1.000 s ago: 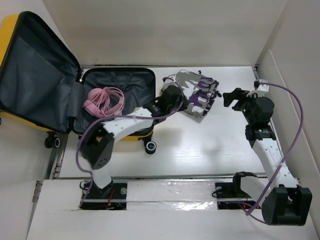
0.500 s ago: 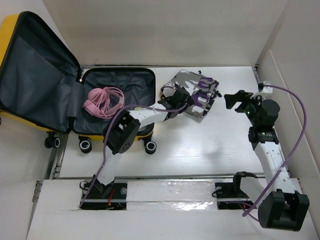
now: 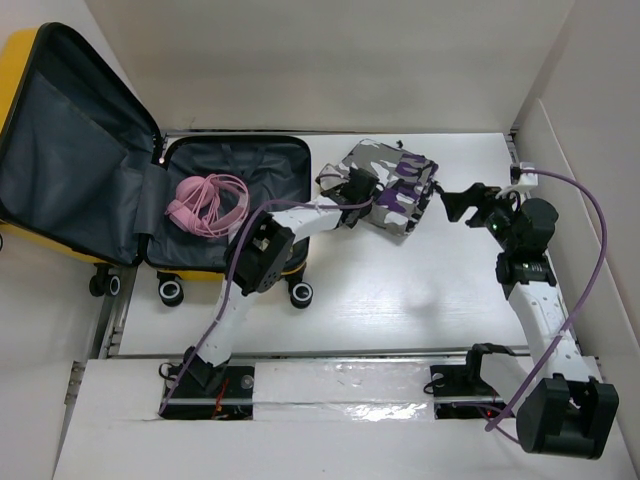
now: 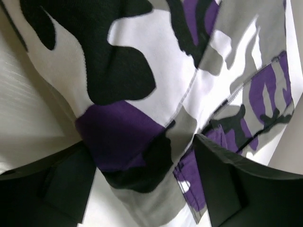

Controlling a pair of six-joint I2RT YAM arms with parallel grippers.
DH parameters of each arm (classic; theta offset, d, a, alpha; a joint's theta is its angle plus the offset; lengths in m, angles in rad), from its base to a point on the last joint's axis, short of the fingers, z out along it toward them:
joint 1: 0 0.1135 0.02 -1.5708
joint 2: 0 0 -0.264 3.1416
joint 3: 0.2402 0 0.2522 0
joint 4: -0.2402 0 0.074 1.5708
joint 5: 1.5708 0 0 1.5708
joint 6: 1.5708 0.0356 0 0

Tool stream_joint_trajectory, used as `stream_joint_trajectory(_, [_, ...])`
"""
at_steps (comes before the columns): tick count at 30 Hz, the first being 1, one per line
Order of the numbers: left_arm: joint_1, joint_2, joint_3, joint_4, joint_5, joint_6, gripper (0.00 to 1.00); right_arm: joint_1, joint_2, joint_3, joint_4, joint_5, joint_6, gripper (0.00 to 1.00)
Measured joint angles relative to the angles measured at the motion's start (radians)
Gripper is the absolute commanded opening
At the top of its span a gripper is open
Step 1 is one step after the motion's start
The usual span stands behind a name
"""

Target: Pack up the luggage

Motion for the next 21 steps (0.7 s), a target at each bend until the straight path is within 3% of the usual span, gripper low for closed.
stream_joint_trajectory(1, [0.0, 0.014, 0.019, -0.015, -0.003, -0.007, 0.68, 0.0, 0.0, 0.0, 0.0, -0.002, 0.001, 0.89])
stream_joint_trajectory(5, [0.001, 0.074, 0.106, -0.06, -0.02, -0.021, 0.28, 0.0, -0.009, -0.001, 0.0, -0.003, 0.006, 0.89])
stream_joint_trajectory(7, [0.0, 0.098, 0.125, -0.055, -0.032, -0.017, 0.2, 0.0, -0.022, -0.001, 0.0, -0.005, 0.007, 0.89])
stream_joint_trajectory(9, [0.006, 0.101, 0.125, -0.047, -0.039, -0.004, 0.03, 0.0, -0.038, -0.001, 0.0, -0.011, 0.007, 0.89])
stream_joint_trajectory(16, [0.026, 0.101, 0.125, 0.0, -0.034, 0.155, 0.0, 0.0, -0.076, -0.001, 0.001, -0.028, 0.007, 0.88])
stream_joint_trajectory(21, [0.043, 0.096, 0.148, 0.017, -0.018, 0.392, 0.0, 0.0, -0.075, -0.013, 0.004, -0.034, 0.006, 0.88])
